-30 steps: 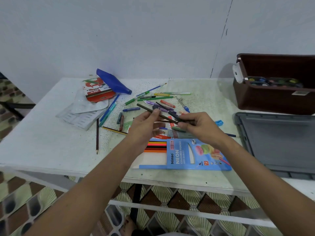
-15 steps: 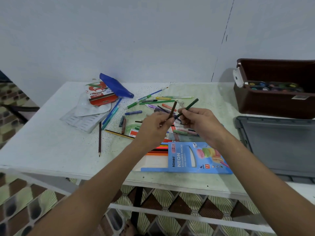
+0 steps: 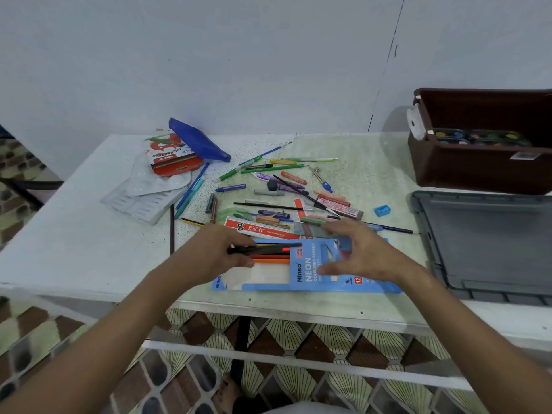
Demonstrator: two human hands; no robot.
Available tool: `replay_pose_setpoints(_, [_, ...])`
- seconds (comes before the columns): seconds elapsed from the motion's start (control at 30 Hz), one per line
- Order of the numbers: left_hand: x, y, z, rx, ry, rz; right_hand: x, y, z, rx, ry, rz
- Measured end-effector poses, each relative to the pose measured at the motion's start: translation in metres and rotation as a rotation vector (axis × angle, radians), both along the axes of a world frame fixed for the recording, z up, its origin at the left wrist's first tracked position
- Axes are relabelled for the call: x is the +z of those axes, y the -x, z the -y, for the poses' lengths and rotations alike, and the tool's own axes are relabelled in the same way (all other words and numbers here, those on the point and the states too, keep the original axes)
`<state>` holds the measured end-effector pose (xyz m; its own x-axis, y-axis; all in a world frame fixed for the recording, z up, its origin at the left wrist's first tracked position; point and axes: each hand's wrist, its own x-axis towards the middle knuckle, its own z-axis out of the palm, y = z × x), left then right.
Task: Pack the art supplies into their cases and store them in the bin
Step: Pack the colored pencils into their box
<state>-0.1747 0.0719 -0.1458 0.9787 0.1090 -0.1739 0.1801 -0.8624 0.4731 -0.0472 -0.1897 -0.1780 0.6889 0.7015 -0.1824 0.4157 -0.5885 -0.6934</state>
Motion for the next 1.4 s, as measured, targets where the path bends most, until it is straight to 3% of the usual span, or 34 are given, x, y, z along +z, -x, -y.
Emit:
replay_pose_setpoints(0.1, [-0.002, 0.008, -0.006, -0.101, -0.126, -0.001, -0.011, 0.001, 0.003, 0.118, 0.095, 0.111])
replay_pose_setpoints(0.3, [-0.022, 0.023, -0.012, -0.199, -0.279, 0.042, -0.024, 0.001, 0.004, 0.185, 0.087, 0.227])
replay_pose_setpoints(0.5, [-0.032, 0.026, 0.003, -0.311, -0.587, 0.308, -0.029, 0.001, 0.004, 0.185, 0.071, 0.251])
replay_pose_setpoints(0.67, [-0.042, 0.031, 0.018, -0.359, -0.76, 0.249, -0.029, 0.003, 0.004, 0.175, 0.059, 0.246])
replay_pose_setpoints(0.93, [-0.053, 0.031, 0.023, -0.456, -0.657, 0.305, -0.03, 0.003, 0.004, 0.168, 0.058, 0.242])
replay_pose_setpoints(1.1, [-0.052, 0.032, 0.019, -0.458, -0.544, 0.163, -0.032, 0.002, 0.004, 0.166, 0.054, 0.239])
replay_pose_setpoints(1.27, [-0.042, 0.017, 0.029, -0.287, -0.18, 0.069, -0.034, 0.002, 0.005, 0.166, 0.054, 0.239])
replay_pose_setpoints(1.4, [-0.041, 0.004, 0.044, -0.194, -0.164, 0.102, -0.035, 0.001, 0.005, 0.163, 0.052, 0.24])
